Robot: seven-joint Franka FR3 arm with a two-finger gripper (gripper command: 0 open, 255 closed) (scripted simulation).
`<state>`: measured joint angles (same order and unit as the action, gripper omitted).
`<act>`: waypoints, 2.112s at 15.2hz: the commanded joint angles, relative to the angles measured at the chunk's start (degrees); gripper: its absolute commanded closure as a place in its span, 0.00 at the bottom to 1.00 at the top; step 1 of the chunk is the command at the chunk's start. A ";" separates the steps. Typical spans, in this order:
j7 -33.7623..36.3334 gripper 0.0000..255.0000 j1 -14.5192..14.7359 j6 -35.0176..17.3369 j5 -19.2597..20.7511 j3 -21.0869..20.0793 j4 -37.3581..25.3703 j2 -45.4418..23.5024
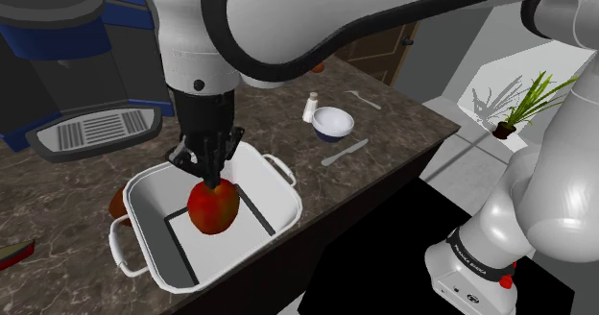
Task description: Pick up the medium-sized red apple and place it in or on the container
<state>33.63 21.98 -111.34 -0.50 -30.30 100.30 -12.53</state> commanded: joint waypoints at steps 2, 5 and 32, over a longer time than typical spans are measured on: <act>-0.14 1.00 -0.17 2.23 -0.42 -0.08 -1.47 0.85; -0.06 1.00 -0.18 4.44 -0.58 -0.14 -3.38 1.19; 2.70 1.00 3.12 33.32 2.94 -0.61 -38.37 -5.44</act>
<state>36.43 25.16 -78.55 2.45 -30.94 62.40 -17.96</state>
